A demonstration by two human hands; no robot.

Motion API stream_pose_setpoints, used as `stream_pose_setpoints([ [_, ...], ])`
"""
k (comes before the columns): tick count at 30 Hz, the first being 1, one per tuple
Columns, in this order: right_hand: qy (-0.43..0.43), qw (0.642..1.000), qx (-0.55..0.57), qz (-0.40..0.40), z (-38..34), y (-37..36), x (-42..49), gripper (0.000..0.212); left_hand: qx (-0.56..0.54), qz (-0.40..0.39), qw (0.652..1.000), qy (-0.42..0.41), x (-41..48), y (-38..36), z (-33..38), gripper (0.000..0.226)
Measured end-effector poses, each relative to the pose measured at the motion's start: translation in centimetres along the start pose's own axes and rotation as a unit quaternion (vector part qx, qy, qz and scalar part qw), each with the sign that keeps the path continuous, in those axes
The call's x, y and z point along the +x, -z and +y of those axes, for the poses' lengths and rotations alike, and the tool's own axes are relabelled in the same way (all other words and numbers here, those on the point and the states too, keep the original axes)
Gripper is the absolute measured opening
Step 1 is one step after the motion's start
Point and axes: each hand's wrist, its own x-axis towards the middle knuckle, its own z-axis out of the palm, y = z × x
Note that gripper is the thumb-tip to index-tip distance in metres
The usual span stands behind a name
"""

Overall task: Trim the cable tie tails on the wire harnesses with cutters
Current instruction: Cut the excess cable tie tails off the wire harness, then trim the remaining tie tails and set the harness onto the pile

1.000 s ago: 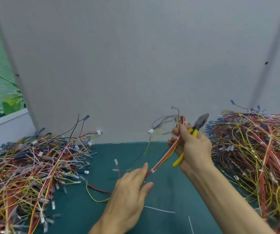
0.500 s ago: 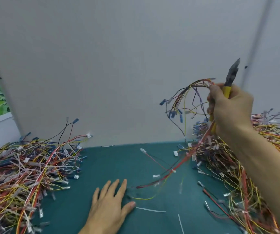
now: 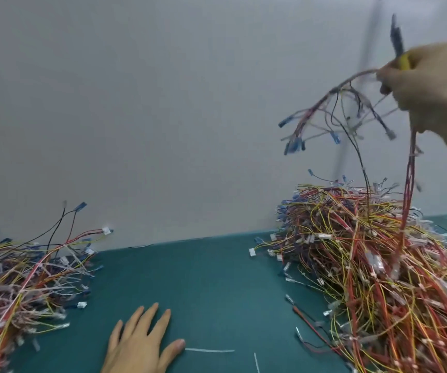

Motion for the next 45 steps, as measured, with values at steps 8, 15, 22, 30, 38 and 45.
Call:
stream_pose_setpoints([
  [8,-0.151,0.905,-0.379,-0.123,16.5,-5.8,-5.2,0.017,-0.001,-0.021,1.000,0.011,0.3,0.7,0.6,0.108],
  [15,-0.139,0.905,-0.393,-0.087,17.0,-5.5,-4.0,0.009,0.038,-0.069,0.996,0.045,0.3,1.3,1.3,0.152],
  [22,-0.074,0.909,-0.410,-0.018,17.1,-4.4,-1.1,0.013,0.036,-0.065,0.997,0.034,0.5,1.2,1.1,0.144],
  [30,-0.131,0.883,-0.415,-0.177,18.9,-4.4,-3.6,0.029,0.016,-0.039,0.999,0.016,0.4,0.4,0.7,0.111],
  [38,0.157,0.911,-0.378,-0.055,7.2,-6.4,-9.4,0.026,-0.008,-0.026,1.000,0.001,0.1,-0.6,0.1,0.073],
  [45,0.238,0.839,-0.297,-0.389,0.6,-14.3,-28.0,0.034,-0.031,-0.010,0.999,-0.016,-0.2,-0.8,-0.4,0.071],
])
